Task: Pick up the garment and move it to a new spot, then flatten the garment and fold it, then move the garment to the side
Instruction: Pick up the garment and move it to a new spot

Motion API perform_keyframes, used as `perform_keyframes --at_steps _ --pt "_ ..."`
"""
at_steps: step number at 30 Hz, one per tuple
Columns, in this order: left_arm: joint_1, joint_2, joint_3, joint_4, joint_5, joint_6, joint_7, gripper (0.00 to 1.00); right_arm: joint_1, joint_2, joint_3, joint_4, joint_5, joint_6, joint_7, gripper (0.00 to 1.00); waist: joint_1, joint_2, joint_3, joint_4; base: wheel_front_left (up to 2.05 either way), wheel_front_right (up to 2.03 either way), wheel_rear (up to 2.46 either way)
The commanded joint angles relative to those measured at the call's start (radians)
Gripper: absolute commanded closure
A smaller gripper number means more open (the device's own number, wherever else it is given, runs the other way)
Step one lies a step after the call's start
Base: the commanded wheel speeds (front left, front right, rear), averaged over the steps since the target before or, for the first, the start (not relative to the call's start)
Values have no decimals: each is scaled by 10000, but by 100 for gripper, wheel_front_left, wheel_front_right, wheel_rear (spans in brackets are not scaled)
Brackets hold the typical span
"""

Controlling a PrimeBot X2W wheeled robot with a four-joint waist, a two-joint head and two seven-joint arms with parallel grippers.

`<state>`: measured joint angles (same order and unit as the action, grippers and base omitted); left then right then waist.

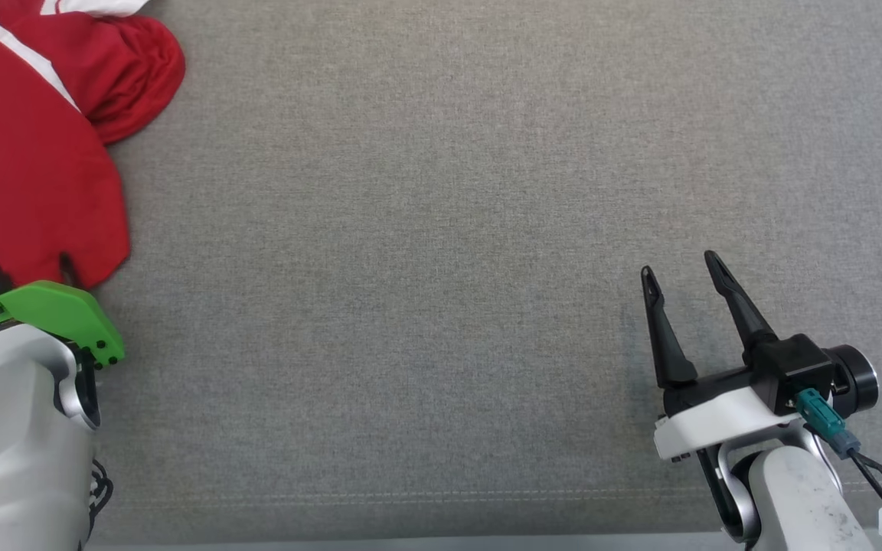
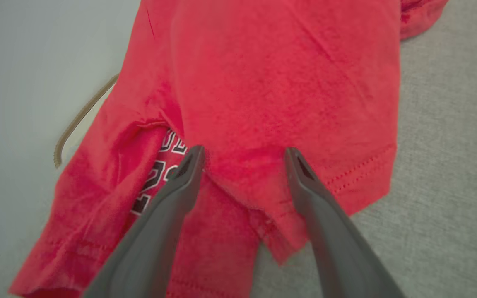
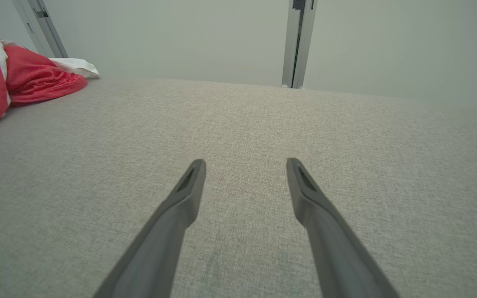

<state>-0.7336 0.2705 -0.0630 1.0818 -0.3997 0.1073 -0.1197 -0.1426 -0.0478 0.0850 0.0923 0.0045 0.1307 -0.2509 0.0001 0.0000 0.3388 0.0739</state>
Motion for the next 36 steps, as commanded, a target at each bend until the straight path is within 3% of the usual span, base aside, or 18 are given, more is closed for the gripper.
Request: perform_keyframes --at_steps 1,9,10,11,12,13,29,36 --pt "-213 136 68 133 -85 79 0 0 -144 -45 7 -21 44 1 -29 0 -1 0 371 -257 0 0 0" --pt "-596 88 195 993 -390 17 247 1 -321 -42 -27 -139 -45 1 -90 0 -1 0 858 -378 0 0 0" --pt "-631 62 202 1063 -419 5 244 19 -336 -42 -41 -142 -50 1 -97 0 -1 0 883 -375 0 0 0" --pt "-645 49 203 1138 -453 -3 236 57 -361 -42 -58 -148 -47 1 -95 0 -1 0 905 -372 0 0 0" --pt "-649 43 197 1207 -469 -27 250 73 -389 -42 -58 -145 -37 1 -94 0 -1 0 922 -368 0 0 0" --pt "-671 33 222 1272 -520 -52 261 100 -417 -41 -49 -141 -19 1 -100 0 -1 0 935 -365 0 0 0" --pt "-865 -275 -269 1142 -468 -1189 -422 100 -268 -42 -92 244 503 1 -158 0 -1 0 -219 -316 0 0 0" --pt "-1097 -1019 -882 589 -189 -1681 -694 100 31 -43 -206 293 784 1 -161 0 -1 0 -1055 -504 0 0 0"
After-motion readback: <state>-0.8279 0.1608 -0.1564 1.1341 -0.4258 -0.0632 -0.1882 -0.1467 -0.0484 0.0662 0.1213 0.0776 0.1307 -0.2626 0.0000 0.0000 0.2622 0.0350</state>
